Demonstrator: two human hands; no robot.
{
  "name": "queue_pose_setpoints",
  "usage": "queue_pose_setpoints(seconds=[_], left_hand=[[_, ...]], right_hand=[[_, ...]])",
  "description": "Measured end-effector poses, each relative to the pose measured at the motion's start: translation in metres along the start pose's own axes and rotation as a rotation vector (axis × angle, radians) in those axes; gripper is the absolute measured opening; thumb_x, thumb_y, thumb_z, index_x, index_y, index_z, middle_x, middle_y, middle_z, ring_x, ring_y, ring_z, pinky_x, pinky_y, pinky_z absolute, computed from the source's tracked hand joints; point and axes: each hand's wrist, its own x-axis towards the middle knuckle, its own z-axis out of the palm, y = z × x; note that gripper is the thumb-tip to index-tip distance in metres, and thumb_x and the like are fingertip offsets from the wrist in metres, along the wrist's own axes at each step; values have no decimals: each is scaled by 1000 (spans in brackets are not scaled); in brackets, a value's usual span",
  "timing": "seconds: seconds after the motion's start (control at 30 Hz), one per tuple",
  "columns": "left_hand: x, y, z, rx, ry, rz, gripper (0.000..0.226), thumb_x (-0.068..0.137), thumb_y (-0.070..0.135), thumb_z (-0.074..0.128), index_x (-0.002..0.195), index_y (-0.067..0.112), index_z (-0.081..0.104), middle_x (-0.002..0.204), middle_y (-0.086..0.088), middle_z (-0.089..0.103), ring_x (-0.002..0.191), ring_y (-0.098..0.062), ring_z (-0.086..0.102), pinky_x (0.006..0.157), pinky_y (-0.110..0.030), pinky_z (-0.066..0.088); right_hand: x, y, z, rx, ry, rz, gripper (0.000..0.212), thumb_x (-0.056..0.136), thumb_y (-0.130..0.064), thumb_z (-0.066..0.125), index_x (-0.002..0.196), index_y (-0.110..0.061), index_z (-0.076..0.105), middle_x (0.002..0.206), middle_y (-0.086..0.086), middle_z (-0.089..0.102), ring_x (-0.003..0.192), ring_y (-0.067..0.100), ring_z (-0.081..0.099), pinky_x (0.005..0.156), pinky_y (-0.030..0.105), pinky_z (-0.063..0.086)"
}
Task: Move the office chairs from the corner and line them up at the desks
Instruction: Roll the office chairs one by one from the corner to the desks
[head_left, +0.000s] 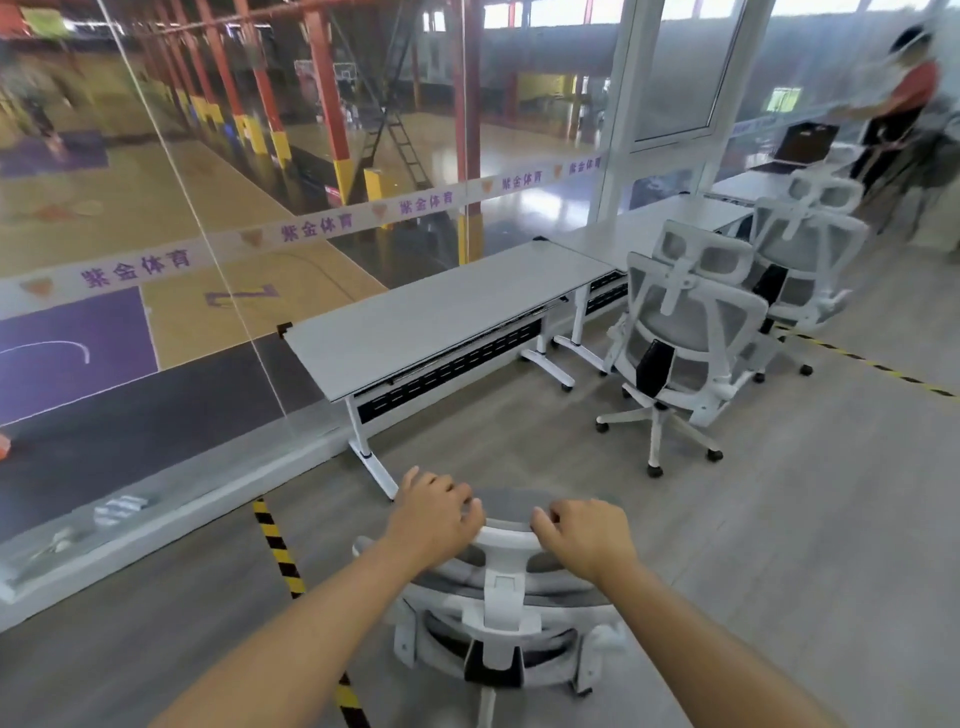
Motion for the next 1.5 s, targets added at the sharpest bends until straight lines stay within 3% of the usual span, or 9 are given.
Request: queue_pose_setpoints(seconds=[0.3, 0.53, 0.67, 0.87, 1.0, 1.1, 1.23, 1.3, 1.5], left_hand=[[107, -106, -2, 18, -138, 178, 73, 87, 51, 2, 112, 21, 64, 117, -4, 64, 118, -27, 48, 118, -54, 14], [193, -169, 14, 0, -177, 269, 78, 83, 54, 2, 121, 21, 63, 123, -5, 63, 119, -28, 50, 114, -47, 23], [232, -193, 5, 16, -303, 323, 69, 89, 52, 4, 124, 25, 58, 125, -2, 58, 123, -23, 44, 116, -49, 21], [274, -217, 2, 35, -323, 372, 41, 103, 39, 18, 115, 24, 54, 118, -4, 60, 116, -25, 49, 112, -48, 26], [289, -236, 8, -4, -272, 390, 56, 95, 47, 5, 114, 26, 54, 114, -3, 62, 113, -26, 53, 109, -47, 30], [304, -253, 9, -13, -294, 424, 45, 102, 42, 16, 115, 25, 55, 117, -5, 62, 114, -27, 53, 108, -46, 29], [311, -268, 6, 2, -247, 524, 59, 93, 47, 7, 108, 25, 60, 114, -3, 66, 109, -27, 58, 107, -43, 30], [312, -273, 3, -6, -231, 579, 51, 98, 43, 14, 102, 25, 61, 109, -2, 67, 106, -25, 59, 105, -43, 31], [306, -258, -8, -65, -281, 719, 46, 100, 44, 17, 103, 24, 59, 106, -1, 64, 99, -23, 59, 99, -43, 39]], right_hand=[[105, -68, 12, 5, 19, 127, 53, 92, -55, 34, 67, -13, 56, 61, 2, 59, 55, 16, 49, 49, 31, 30], [184, -90, 23, 56, -10, 145, 56, 92, -58, 31, 72, -13, 58, 64, 2, 60, 61, 17, 55, 50, 31, 31], [222, -99, 17, 111, -81, 176, 54, 91, -58, 31, 71, -13, 53, 66, 2, 59, 66, 20, 57, 56, 33, 37], [268, -122, 20, 116, -80, 236, 54, 91, -59, 30, 73, -16, 57, 69, 1, 60, 68, 21, 57, 56, 32, 36], [287, -145, 26, 111, -75, 316, 51, 87, -57, 28, 71, -17, 55, 67, 1, 59, 67, 22, 58, 57, 33, 39], [299, -163, 31, 108, -66, 394, 48, 86, -56, 29, 69, -18, 53, 68, 0, 59, 67, 21, 58, 62, 34, 44], [304, -193, 41, 115, -5, 510, 48, 84, -57, 27, 64, -18, 48, 64, 0, 56, 63, 21, 56, 61, 36, 45], [305, -203, 44, 141, 14, 529, 50, 86, -57, 24, 63, -18, 46, 64, 2, 55, 64, 23, 57, 62, 38, 46], [278, -208, 30, 142, -17, 540, 40, 101, -42, 33, 91, -15, 60, 92, 2, 59, 89, 26, 57, 74, 37, 42]])
